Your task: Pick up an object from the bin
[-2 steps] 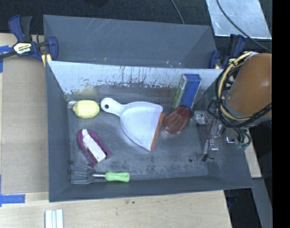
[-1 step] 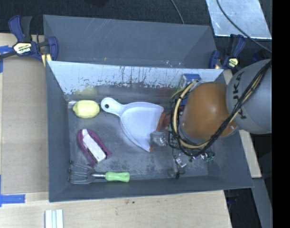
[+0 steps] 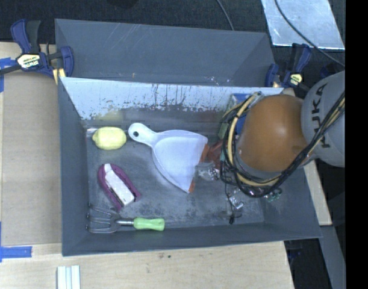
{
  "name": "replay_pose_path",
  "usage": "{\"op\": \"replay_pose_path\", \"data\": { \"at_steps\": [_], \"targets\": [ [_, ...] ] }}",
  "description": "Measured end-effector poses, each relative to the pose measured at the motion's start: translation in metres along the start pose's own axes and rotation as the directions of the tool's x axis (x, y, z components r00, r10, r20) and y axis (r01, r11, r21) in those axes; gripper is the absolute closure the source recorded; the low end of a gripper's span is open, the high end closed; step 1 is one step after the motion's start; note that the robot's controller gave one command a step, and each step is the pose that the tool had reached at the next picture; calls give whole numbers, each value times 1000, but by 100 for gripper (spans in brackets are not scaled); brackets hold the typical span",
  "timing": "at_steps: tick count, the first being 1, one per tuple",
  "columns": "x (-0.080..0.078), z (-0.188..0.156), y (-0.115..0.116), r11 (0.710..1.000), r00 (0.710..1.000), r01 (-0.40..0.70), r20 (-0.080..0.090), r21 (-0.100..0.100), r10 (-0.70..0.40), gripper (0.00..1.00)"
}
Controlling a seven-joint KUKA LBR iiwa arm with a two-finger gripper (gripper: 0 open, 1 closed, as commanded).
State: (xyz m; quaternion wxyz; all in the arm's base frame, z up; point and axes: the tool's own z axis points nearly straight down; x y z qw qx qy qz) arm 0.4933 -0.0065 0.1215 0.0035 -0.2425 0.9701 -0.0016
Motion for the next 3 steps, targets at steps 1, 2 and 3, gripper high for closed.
{"op": "replay_pose_path", "data": {
  "at_steps": [1,2,3],
  "targets": [
    [-27,21,41,937,937,349,0,-7,-349,0],
    [-32,51,16,928,928,372,1,0,-372,0],
    [-59,51,-14,790,790,613,8,-1,-613,100]
  ]
}}
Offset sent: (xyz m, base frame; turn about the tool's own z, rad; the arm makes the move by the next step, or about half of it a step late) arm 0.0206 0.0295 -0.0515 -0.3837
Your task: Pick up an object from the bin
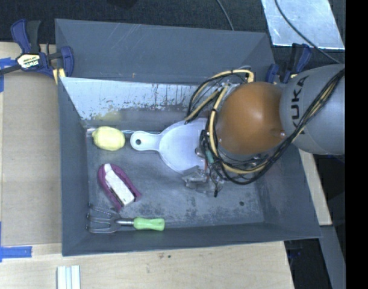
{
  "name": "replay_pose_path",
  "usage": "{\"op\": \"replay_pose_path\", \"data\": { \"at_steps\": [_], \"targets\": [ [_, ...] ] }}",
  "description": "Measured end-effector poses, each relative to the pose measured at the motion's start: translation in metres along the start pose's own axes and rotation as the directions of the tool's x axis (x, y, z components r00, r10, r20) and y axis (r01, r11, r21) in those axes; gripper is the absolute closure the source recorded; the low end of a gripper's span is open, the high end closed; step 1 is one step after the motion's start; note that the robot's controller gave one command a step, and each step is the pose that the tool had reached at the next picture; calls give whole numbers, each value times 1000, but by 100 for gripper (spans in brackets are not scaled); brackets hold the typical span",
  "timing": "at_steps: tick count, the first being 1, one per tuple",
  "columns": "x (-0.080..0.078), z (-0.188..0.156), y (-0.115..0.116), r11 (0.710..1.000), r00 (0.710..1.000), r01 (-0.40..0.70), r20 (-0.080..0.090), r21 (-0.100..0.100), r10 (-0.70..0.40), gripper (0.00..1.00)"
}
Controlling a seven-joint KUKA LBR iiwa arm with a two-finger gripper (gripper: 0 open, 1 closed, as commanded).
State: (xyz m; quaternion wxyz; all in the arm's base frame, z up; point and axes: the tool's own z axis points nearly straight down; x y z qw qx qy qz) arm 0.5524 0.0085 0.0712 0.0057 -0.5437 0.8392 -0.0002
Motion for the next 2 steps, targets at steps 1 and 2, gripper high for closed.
{"op": "replay_pose_path", "data": {
  "at_steps": [1,2],
  "targets": [
    [0,0,0,1000,1000,0,0,0,0,100],
    [1,-16,3,1000,1000,-1,-4,-11,1,100]
  ]
}}
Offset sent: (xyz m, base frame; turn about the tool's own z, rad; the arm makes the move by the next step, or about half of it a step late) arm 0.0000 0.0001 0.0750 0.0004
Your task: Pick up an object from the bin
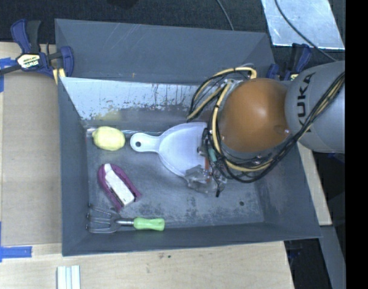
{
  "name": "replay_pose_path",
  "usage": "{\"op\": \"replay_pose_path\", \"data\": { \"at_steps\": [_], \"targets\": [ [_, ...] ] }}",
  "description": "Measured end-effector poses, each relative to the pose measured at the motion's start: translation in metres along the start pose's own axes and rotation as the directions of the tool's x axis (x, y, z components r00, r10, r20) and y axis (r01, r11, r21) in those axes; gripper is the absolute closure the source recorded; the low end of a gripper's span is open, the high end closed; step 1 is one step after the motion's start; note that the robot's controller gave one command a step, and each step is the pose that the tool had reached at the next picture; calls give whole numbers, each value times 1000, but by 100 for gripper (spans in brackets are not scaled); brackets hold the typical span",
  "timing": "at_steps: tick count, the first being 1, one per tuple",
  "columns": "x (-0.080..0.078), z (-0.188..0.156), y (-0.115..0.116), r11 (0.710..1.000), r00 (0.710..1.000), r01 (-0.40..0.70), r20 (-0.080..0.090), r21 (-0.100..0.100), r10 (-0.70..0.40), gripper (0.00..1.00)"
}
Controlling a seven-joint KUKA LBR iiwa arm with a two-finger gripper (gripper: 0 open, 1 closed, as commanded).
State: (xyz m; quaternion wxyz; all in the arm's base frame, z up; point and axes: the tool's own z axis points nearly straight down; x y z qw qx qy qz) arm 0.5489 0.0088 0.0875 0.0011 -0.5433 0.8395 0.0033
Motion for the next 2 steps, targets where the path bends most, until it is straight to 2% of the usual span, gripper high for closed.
{"op": "replay_pose_path", "data": {
  "at_steps": [2],
  "targets": [
    [-1,-82,-1,1000,1000,-1,3,4,1,100]
  ]
}}
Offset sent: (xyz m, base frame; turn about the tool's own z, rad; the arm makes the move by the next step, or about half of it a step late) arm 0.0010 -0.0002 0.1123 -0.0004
